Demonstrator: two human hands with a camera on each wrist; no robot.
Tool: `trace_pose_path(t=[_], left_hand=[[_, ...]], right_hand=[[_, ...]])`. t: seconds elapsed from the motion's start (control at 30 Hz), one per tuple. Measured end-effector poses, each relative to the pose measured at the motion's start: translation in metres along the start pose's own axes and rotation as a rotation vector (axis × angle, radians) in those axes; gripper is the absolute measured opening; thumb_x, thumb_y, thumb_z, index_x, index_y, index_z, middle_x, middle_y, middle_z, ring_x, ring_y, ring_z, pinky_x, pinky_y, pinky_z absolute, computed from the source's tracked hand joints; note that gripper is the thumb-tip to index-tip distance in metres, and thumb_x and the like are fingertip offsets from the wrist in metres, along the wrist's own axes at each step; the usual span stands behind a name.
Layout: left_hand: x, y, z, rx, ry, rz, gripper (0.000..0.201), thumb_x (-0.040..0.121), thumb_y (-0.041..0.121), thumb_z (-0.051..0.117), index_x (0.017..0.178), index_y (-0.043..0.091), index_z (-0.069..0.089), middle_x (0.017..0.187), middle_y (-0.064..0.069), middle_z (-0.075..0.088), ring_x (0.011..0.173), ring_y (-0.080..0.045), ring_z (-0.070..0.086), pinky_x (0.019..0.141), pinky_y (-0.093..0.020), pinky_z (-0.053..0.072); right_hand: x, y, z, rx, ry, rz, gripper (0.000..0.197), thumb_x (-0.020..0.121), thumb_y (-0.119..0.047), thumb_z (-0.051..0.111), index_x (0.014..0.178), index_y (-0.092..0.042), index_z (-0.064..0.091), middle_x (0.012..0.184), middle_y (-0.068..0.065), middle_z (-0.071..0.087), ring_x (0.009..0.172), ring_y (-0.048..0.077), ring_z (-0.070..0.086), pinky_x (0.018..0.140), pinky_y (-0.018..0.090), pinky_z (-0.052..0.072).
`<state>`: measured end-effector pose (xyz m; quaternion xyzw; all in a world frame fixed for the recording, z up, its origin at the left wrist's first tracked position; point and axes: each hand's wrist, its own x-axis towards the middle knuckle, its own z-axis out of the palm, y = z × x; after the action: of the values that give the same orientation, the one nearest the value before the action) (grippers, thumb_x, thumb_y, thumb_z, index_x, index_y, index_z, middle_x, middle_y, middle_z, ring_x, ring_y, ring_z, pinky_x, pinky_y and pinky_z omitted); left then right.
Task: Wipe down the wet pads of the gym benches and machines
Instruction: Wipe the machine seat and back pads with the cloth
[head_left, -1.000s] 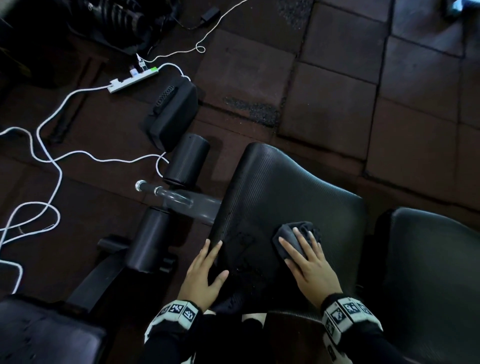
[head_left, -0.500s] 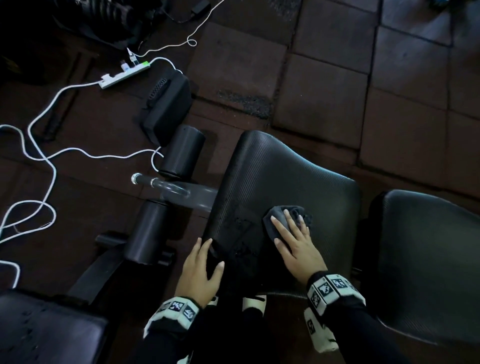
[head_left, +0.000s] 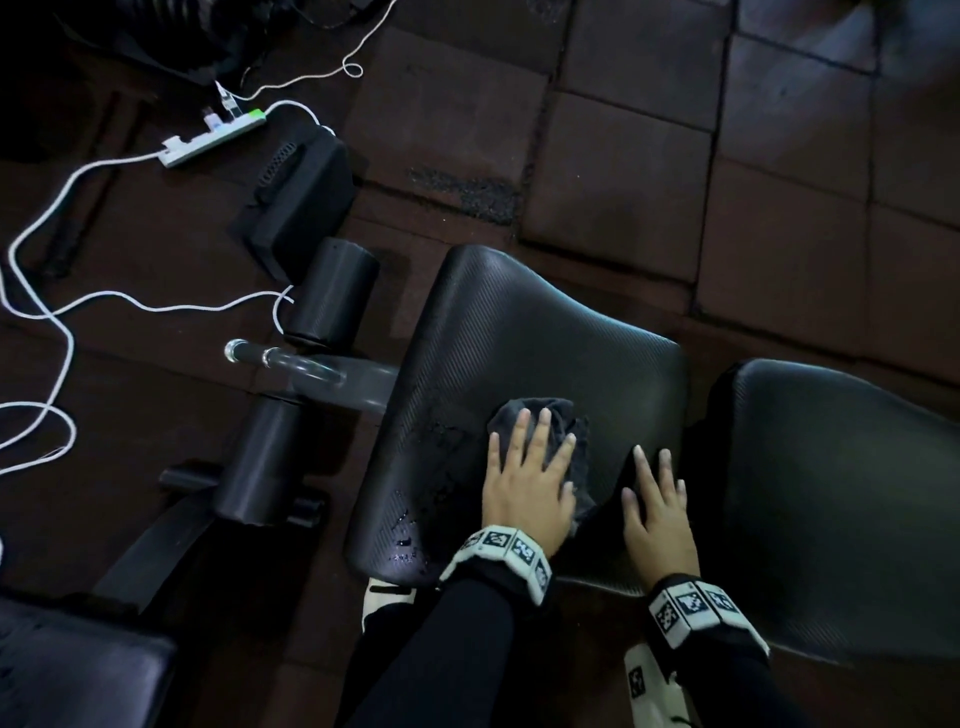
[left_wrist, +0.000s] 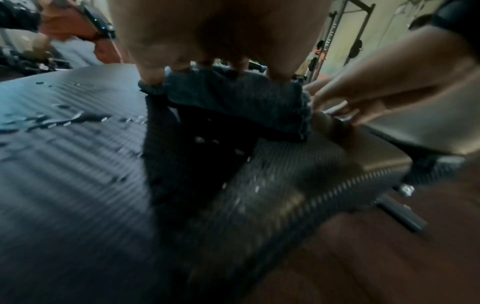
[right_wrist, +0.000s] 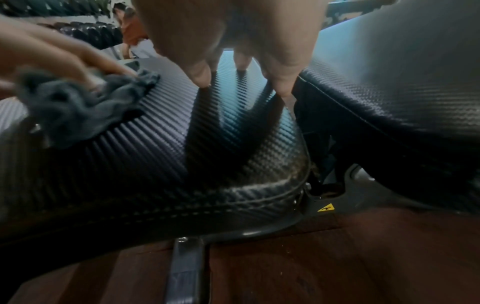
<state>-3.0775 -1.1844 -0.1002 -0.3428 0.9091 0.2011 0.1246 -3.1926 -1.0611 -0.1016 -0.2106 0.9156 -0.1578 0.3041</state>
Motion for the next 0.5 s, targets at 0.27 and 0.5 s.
trace_pose_path(t=[0.27,0.5], left_hand=[[-0.077,-0.032,0.028,-0.063,0.048,0.101,0.045,0.084,0.050,0.050,0.124,0.033,0.061,0.153,-0.002,0.032,0.145,-0.035,0.012,0.110,-0.055,0.017],[-0.045,-0.026,0.030,0.042,0.098,0.108,0.057,0.087,0.063,0.036,0.141,0.045,0.036,0.157,0.001,0.023,0.145,-0.039,0.009,0.110,-0.059,0.017]], right_hand=[[-0.004,-0.003,0.000,0.067,0.003,0.018,0.053,0.098,-0.028,0.040,0.143,-0.048,0.019,0.154,-0.020,-0.002,0.144,0.020,-0.007,0.113,0.044,0.015],[-0.003,0.002,0.001,0.084,0.011,-0.030,0.054,0.098,-0.028,0.041,0.142,-0.047,0.017,0.151,-0.022,-0.006,0.144,0.020,-0.007,0.114,0.039,0.009]])
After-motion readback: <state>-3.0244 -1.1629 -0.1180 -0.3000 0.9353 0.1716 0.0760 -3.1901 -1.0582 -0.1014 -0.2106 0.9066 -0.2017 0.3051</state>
